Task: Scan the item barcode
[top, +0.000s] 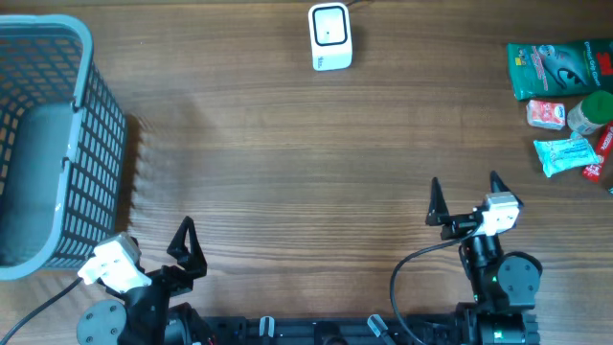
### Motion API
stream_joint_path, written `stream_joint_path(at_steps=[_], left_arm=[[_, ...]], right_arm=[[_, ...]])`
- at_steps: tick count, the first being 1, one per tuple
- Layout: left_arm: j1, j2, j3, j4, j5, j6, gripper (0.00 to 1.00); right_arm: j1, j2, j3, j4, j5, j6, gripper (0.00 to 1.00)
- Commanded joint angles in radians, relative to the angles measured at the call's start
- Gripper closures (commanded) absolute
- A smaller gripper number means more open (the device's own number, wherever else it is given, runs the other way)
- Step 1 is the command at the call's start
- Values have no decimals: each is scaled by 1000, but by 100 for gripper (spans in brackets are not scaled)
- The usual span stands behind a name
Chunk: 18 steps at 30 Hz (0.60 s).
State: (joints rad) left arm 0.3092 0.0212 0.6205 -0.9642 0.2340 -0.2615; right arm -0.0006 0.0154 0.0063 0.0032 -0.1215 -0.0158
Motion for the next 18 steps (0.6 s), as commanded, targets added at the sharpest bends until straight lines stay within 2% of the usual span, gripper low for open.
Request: stream_joint_path(at_steps=[1,18], left_arm=[[-6,0,-2,5,1,-9,0],[-6,0,-2,4,1,-9,0]], right_arm=[[37,-13,-2,3,20,16,0],[18,-12,-1,2,21,16,0]])
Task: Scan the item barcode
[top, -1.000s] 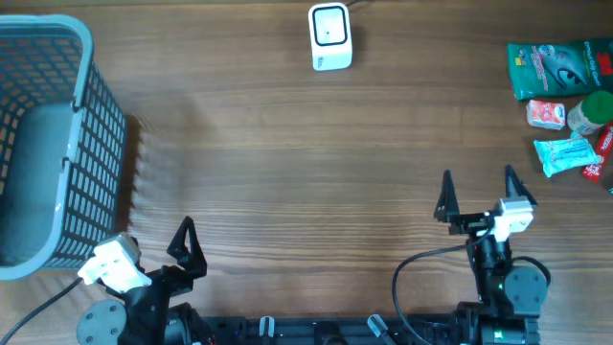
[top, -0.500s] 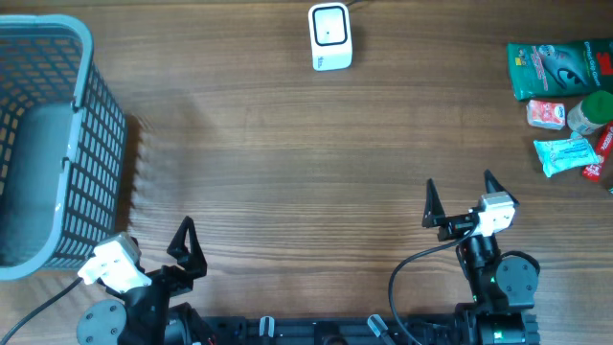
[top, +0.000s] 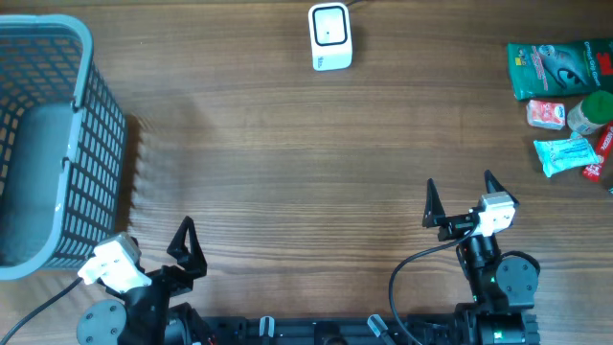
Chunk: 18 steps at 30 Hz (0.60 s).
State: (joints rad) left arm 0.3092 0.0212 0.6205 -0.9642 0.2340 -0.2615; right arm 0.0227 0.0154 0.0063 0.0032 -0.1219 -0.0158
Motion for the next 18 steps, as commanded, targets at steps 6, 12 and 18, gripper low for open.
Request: stream_joint_path(at_steps=[6,12,18], left_arm=[[-6,0,-2,5,1,-8,0],[-6,0,-2,5,1,-8,0],[-155,0,-118,208,2,-8,0]], right_arm=[[-5,-12,-1,3,21,16,0],[-5,-12,-1,3,21,16,0],[-5,-12,-1,3,21,16,0]])
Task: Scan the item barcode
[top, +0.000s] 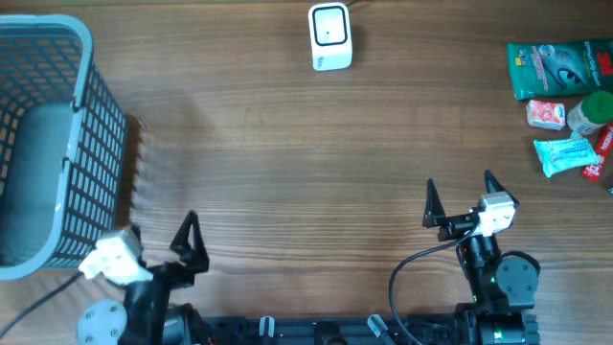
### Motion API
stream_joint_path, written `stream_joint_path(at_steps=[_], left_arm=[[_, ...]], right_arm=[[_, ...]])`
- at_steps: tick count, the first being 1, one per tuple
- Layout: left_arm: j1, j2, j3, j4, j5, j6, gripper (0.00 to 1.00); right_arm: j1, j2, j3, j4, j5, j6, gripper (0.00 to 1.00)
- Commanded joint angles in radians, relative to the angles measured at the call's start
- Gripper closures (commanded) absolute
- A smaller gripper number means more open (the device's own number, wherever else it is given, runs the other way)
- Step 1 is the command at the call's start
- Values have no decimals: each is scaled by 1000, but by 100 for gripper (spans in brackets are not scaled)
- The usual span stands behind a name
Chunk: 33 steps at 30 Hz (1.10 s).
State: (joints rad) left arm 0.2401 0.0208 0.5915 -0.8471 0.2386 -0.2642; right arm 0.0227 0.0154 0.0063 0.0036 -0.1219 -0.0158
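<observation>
A white barcode scanner [330,36] stands at the far edge of the wooden table, near the middle. The items lie in a cluster at the far right: a green packet [558,67], a small red and white pack [546,114], a light blue wrapper [565,153], a green-capped jar [591,113] and a red item [603,144] at the edge. My right gripper [463,195] stands open near the front right, holding nothing. Only one black finger of my left gripper [190,241] shows clearly at the front left, beside the basket.
A grey plastic basket [91,144] fills the left side of the table. Both arm bases and cables sit along the front edge.
The left arm has shifted slightly, its wrist camera and finger a little lower and to the right. The right gripper and all items stay put.
Both arms sat at the front edge with nothing held. The right gripper edged slightly to the left and forward, then stayed. The left arm shifted a little by now. Scanner and items have not moved.
</observation>
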Motion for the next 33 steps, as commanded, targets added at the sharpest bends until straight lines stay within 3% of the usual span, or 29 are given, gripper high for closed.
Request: stream_joint_path(at_steps=[1,6,8,15,18,22,26,33], left_arm=[[-114,1,-142,177,-18,-5,0],[-145,-8,-414,669,-23,-2,0],[-146,-18,-493,790,-22,-2,0],[-170,-18,-528,715,-18,130,0],[-171,-18,-553,740,-18,130,0],[-171,-18,-586,885,-3,130,0],[-172,-18,-586,786,-4,130,0],[-211,-18,-586,787,-7,152,0]], right_arm=[[-5,-12,-1,2,21,16,0],[-5,-12,-1,2,21,16,0],[-5,-12,-1,2,21,16,0],[-5,-12,-1,2,21,16,0],[-5,-12,-1,2,21,16,0],[-5,-12,-1,2,21,16,0],[-5,-12,-1,2,21,16,0],[-5,-12,-1,2,21,16,0]])
